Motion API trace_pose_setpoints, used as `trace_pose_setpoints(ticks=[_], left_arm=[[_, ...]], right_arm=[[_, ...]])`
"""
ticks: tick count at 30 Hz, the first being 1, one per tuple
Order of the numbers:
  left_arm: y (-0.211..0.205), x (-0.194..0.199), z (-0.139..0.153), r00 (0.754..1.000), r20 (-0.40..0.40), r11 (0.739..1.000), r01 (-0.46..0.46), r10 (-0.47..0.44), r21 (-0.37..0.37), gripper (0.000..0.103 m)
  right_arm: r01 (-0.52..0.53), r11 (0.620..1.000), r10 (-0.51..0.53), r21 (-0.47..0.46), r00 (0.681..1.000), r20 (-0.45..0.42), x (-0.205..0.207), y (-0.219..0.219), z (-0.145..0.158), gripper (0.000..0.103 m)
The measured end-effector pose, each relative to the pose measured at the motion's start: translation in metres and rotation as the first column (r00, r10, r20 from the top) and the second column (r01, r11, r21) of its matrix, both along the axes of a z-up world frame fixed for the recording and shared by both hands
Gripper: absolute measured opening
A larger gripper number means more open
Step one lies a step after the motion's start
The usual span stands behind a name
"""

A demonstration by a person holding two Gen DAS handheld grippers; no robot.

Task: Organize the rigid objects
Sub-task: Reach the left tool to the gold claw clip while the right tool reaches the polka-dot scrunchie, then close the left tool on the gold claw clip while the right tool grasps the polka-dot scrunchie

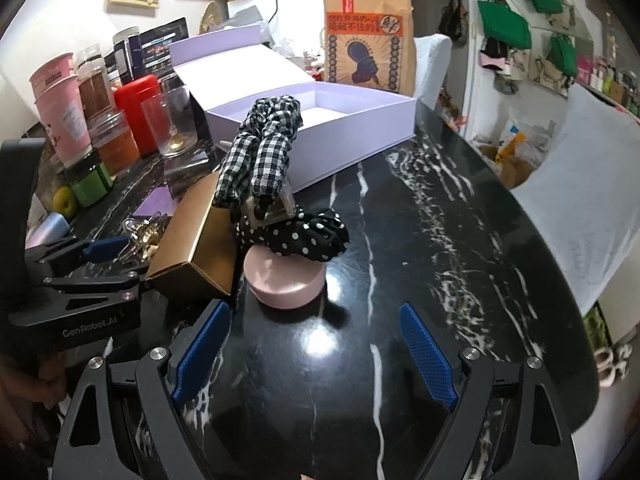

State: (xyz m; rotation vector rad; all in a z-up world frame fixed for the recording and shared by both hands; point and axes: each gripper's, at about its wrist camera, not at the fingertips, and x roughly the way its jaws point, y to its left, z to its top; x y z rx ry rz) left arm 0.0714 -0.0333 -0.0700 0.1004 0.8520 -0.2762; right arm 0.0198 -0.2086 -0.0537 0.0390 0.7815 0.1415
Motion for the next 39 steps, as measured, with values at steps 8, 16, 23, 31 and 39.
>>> trace_pose_setpoints(ticks=[8, 16, 23, 31, 39], left_arm=[[0.005, -0.011, 0.001, 1.0, 0.018, 0.999, 0.013, -0.012, -0.029, 0.04], [0.027, -0.028, 0.003, 0.999, 0.003, 0.995, -0.032, 0.033, -0.094, 0.04], [0.033, -0.03, 0.001, 0.999, 0.004, 0.993, -0.048, 0.049, -0.105, 0.04], [0.038, -0.032, 0.001, 0.998, -0.014, 0.988, -0.061, 0.06, -0.145, 0.04], [0.036, -0.036, 0.002, 0.998, -0.015, 0.987, -0.059, 0.058, -0.151, 0.04]], right_arm=[[-0.025, 1.0, 0.024, 0.013, 0.999, 0.045, 0.004, -0.002, 0.013, 0.088], [-0.068, 0.996, 0.067, 0.056, 0.998, 0.015, 0.029, -0.005, 0.003, 0.087], [-0.102, 0.989, 0.099, 0.107, 0.995, 0.032, 0.031, -0.005, 0.001, 0.041], [-0.104, 0.975, 0.078, 0.195, 0.988, 0.134, 0.016, -0.016, 0.016, 0.017], [-0.102, 0.967, 0.064, 0.234, 0.984, 0.164, -0.005, -0.022, 0.02, 0.016]])
